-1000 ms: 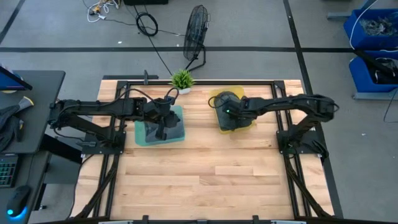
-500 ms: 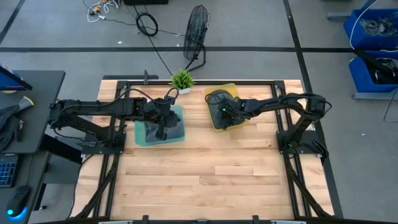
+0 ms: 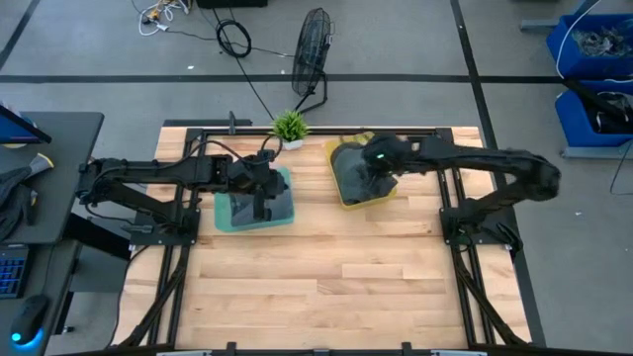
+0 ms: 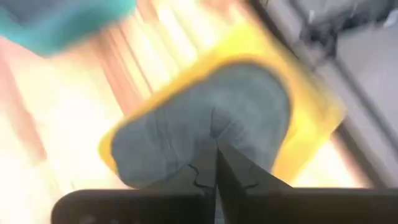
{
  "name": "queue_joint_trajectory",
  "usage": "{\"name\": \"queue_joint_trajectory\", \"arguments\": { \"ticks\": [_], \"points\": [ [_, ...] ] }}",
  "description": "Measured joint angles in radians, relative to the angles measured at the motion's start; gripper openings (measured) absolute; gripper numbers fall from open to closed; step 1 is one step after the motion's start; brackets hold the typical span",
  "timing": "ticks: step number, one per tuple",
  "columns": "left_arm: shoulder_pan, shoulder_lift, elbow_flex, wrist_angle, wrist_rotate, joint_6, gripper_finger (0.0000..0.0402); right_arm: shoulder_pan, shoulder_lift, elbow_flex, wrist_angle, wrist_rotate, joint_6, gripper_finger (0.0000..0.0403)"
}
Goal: Pick & Place hat
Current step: Return to Home Position
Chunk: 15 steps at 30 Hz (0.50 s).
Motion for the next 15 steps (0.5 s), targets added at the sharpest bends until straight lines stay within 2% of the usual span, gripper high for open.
{"name": "queue_joint_trajectory", "arguments": {
  "ticks": [4, 8, 12, 15],
  "points": [
    [0.0, -0.072, 0.0, -0.051, -0.099, -0.081, 0.0007, 0.019, -0.149, 0.054, -0.013, 0.025, -0.088, 0.0008],
    [-0.003, -0.21, 0.0, -0.129, -0.103, -0.194, 0.0007, 0.019, -0.323, 0.037, 0.022, -0.054, -0.15, 0.0002],
    [-0.029, -0.398, -0.013, -0.226, -0.155, -0.269, 0.0007, 0.019, -0.51, -0.103, 0.193, -0.121, -0.18, 0.0002],
    [-0.063, -0.559, -0.122, -0.171, -0.243, -0.263, 0.0007, 0.019, -0.634, -0.266, 0.355, -0.143, -0.184, 0.0002]
  ]
}}
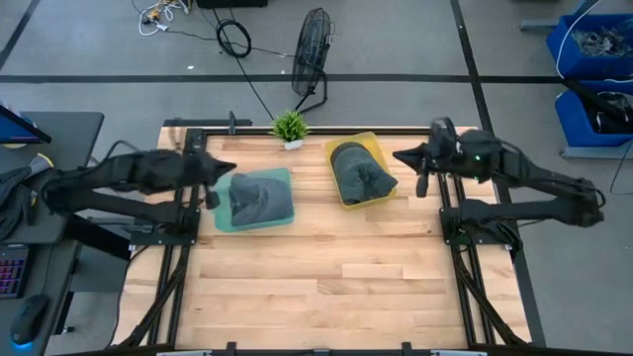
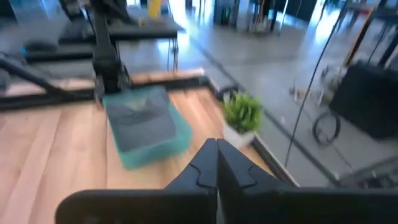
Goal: Pick & Place hat
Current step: Return to Home Position
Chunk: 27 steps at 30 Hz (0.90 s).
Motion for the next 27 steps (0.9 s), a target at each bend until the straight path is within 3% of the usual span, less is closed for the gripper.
{"name": "queue_joint_trajectory", "arguments": {
  "ticks": [7, 9, 13, 17, 20, 27],
  "points": [
    [-0.035, -0.352, -0.476, 0.471, 0.019, 0.049, 0.0007, 0.0, -0.19, -0.394, 0.352, -0.009, -0.012, 0.0002],
    [-0.034, -0.427, -0.577, 0.587, 0.02, 0.052, 0.0007, -0.001, -0.234, -0.476, 0.462, -0.059, -0.008, 0.0002],
    [-0.034, -0.566, -0.685, 0.658, -0.009, 0.054, 0.0007, -0.003, -0.318, -0.589, 0.583, -0.172, -0.003, 0.0002],
    [-0.034, -0.702, -0.726, 0.665, -0.022, 0.052, 0.0007, -0.004, -0.398, -0.672, 0.635, -0.132, -0.001, 0.0002],
    [-0.035, -0.702, -0.759, 0.659, -0.001, 0.05, 0.0007, -0.007, -0.458, -0.734, 0.664, -0.088, 0.0, 0.0002],
    [-0.034, -0.674, -0.916, 0.839, 0.159, 0.048, 0.0007, -0.007, -0.548, -0.885, 0.742, -0.078, 0.044, 0.0002]
  ]
}}
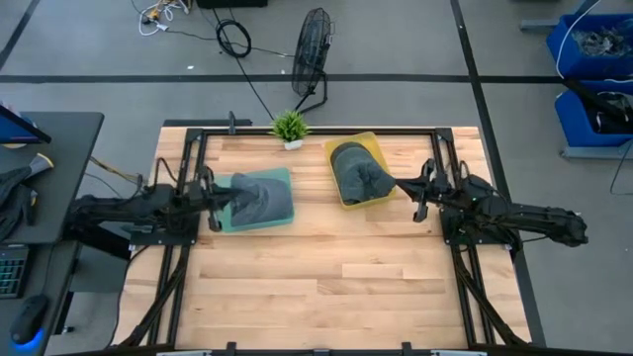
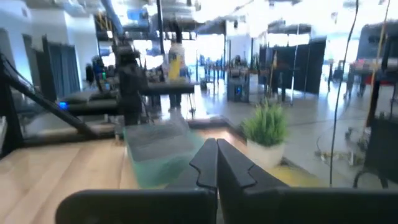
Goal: Pick & Place hat
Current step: Return to Home Position
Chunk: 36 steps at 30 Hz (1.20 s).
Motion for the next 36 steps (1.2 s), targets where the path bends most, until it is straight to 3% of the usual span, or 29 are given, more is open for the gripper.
{"name": "queue_joint_trajectory", "arguments": {
  "ticks": [3, 11, 21, 36],
  "points": [
    [0.0, 0.0, -0.066, 0.013, 0.042, -0.013, 0.0007, -0.001, -0.004, 0.001, -0.043, 0.008, 0.02, 0.0002],
    [0.0, 0.027, -0.064, -0.027, 0.049, -0.151, 0.0007, -0.001, -0.004, 0.002, -0.094, 0.008, 0.006, 0.0011],
    [0.0, 0.028, -0.065, -0.028, 0.049, -0.157, 0.0007, -0.001, -0.001, 0.002, -0.287, 0.007, 0.014, 0.0015],
    [0.0, 0.028, -0.065, -0.028, 0.048, -0.157, 0.0007, -0.001, 0.002, 0.003, -0.281, -0.001, 0.014, 0.0018]
  ]
}}
